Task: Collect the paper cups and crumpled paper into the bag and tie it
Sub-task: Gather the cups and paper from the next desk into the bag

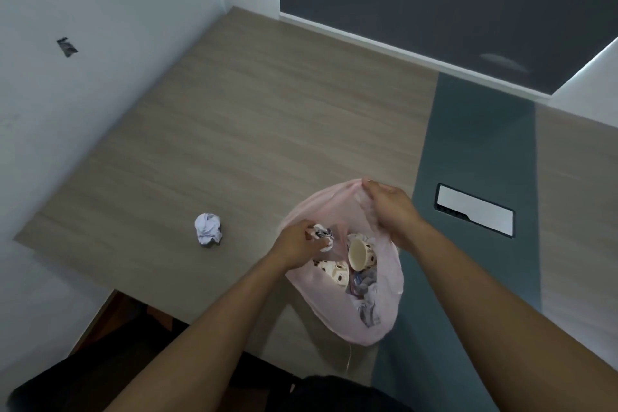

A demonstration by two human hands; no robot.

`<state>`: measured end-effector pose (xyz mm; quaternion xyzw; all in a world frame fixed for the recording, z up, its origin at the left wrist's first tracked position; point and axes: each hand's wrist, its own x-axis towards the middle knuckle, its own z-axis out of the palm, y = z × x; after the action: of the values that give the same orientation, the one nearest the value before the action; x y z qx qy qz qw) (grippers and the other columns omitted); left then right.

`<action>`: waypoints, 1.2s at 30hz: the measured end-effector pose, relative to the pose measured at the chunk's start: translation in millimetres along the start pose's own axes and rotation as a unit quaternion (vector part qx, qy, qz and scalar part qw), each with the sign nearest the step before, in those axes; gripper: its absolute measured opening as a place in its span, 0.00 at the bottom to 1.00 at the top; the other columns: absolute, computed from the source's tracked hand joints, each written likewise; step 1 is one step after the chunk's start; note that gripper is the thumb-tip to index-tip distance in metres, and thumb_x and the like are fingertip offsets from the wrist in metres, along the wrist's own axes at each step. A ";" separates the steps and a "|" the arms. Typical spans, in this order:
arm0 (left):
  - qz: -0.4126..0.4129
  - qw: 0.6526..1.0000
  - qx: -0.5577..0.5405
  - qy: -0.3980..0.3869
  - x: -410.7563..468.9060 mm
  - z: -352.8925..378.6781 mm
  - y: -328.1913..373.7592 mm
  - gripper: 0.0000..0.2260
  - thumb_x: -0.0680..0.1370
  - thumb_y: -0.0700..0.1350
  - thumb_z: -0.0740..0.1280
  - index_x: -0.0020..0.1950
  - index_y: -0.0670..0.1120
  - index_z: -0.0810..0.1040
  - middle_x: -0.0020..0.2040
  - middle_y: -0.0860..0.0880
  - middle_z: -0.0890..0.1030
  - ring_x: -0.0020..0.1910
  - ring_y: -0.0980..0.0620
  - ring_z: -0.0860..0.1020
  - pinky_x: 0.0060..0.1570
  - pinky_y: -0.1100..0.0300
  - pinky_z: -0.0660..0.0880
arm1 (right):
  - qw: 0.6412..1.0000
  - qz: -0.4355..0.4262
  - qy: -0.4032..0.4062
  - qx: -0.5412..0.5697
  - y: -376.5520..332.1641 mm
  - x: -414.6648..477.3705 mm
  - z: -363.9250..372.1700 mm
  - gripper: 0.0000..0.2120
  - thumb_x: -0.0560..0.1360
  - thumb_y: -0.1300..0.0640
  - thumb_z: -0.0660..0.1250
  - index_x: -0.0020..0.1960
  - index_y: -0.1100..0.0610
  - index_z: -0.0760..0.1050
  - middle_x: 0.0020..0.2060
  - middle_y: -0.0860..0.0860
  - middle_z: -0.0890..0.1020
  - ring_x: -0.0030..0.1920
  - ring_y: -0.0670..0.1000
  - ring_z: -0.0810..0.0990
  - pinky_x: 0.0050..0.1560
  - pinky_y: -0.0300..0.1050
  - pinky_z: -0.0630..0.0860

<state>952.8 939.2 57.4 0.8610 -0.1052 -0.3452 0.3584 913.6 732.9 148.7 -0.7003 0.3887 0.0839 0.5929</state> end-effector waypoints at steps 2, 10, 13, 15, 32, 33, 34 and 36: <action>-0.035 0.999 0.019 -0.009 2.3 -14.2 -1.2 0.31 0.80 0.58 0.74 0.78 0.44 0.75 0.67 0.45 0.84 0.64 0.46 0.83 0.59 0.60 0.74 | 1.000 -0.010 0.002 -0.001 -0.8 0.5 2.2 0.17 0.87 0.42 0.64 0.57 0.51 0.87 0.27 0.42 0.82 0.32 0.47 0.77 0.38 0.43 0.72; -0.028 0.967 -0.069 0.243 23.1 -89.5 -45.5 0.08 0.82 0.45 0.68 0.55 0.46 0.87 0.52 0.46 0.89 0.53 0.44 0.87 0.57 0.51 0.79 | 0.999 -0.034 -0.007 -0.003 -2.2 -5.4 10.2 0.16 0.87 0.45 0.64 0.59 0.52 0.87 0.49 0.53 0.90 0.52 0.55 0.89 0.55 0.48 0.84; -0.154 0.965 0.101 0.188 36.1 -106.7 -106.5 0.26 0.81 0.54 0.70 0.79 0.53 0.73 0.74 0.38 0.76 0.77 0.38 0.70 0.76 0.47 0.66 | 0.999 -0.042 -0.009 0.003 0.4 -5.4 10.7 0.16 0.87 0.45 0.64 0.62 0.52 0.87 0.48 0.50 0.90 0.50 0.53 0.88 0.52 0.44 0.82; -0.208 0.956 0.157 0.137 36.8 -109.7 -147.5 0.32 0.80 0.55 0.70 0.83 0.57 0.66 0.80 0.39 0.68 0.82 0.37 0.61 0.80 0.45 0.61 | 0.999 -0.040 -0.012 -0.006 4.0 -3.9 10.9 0.17 0.87 0.43 0.64 0.63 0.51 0.87 0.49 0.50 0.90 0.53 0.54 0.88 0.61 0.49 0.83; 0.011 0.856 -0.504 0.118 -17.9 -79.4 -64.5 0.14 0.82 0.42 0.72 0.68 0.49 0.80 0.60 0.42 0.87 0.50 0.49 0.85 0.47 0.55 0.80 | 1.000 -0.024 -0.008 0.001 13.6 -17.2 9.9 0.15 0.88 0.44 0.63 0.66 0.49 0.84 0.46 0.41 0.86 0.48 0.43 0.83 0.47 0.40 0.75; 0.035 0.853 -0.519 0.046 -26.7 -78.2 -47.3 0.15 0.84 0.40 0.70 0.70 0.48 0.79 0.61 0.43 0.87 0.51 0.47 0.84 0.47 0.55 0.80 | 1.000 -0.027 -0.009 0.001 13.0 -18.2 10.6 0.13 0.88 0.45 0.63 0.63 0.48 0.84 0.45 0.42 0.86 0.47 0.44 0.83 0.46 0.40 0.75; 0.046 0.859 -0.509 -0.026 -34.3 -74.3 -35.0 0.16 0.84 0.39 0.69 0.72 0.48 0.79 0.62 0.43 0.86 0.52 0.46 0.84 0.48 0.55 0.81 | 1.000 -0.027 -0.009 0.004 11.4 -20.9 11.7 0.12 0.88 0.45 0.63 0.60 0.47 0.84 0.44 0.44 0.88 0.45 0.44 0.85 0.45 0.40 0.76; 0.062 0.897 -0.413 -0.145 -47.6 -57.8 -12.5 0.16 0.84 0.40 0.71 0.72 0.49 0.81 0.65 0.43 0.85 0.55 0.44 0.85 0.52 0.51 0.83 | 1.000 -0.025 -0.012 0.008 8.7 -24.9 13.5 0.13 0.88 0.44 0.63 0.56 0.47 0.85 0.40 0.45 0.90 0.41 0.45 0.88 0.47 0.41 0.79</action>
<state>955.4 1000.0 102.7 0.5678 -0.0574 -0.4558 0.6830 895.6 756.1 152.6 -0.7040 0.3647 0.0746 0.6048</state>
